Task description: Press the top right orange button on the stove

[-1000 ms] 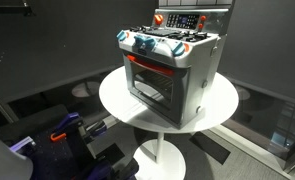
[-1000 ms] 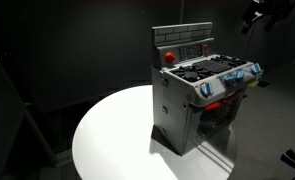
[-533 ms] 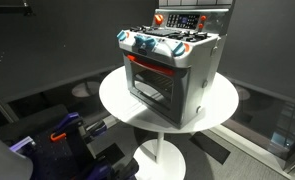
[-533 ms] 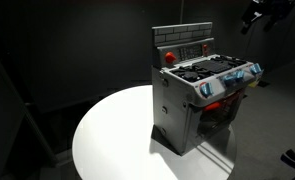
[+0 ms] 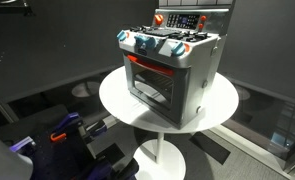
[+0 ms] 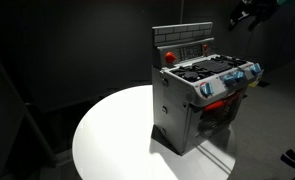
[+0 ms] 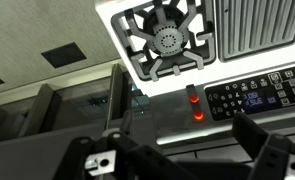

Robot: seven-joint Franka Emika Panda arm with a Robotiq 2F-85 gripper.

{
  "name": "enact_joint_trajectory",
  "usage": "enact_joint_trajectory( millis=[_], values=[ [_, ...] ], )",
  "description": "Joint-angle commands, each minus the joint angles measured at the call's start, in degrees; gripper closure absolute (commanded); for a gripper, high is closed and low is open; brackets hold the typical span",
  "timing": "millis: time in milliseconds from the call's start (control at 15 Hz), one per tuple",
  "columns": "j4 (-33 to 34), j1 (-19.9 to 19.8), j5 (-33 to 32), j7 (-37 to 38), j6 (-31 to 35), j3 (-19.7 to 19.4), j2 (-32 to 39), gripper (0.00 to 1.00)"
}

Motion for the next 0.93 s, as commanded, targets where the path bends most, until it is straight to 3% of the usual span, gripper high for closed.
enact_joint_trajectory(
  millis=[0, 867],
  values=[
    [1.1, 0.4, 0.2, 0.1, 3.1, -1.2, 3.2, 0.00],
    [6.6, 1.1, -0.4, 1.5, 6.6, -5.0, 13.9, 0.00]
  ],
)
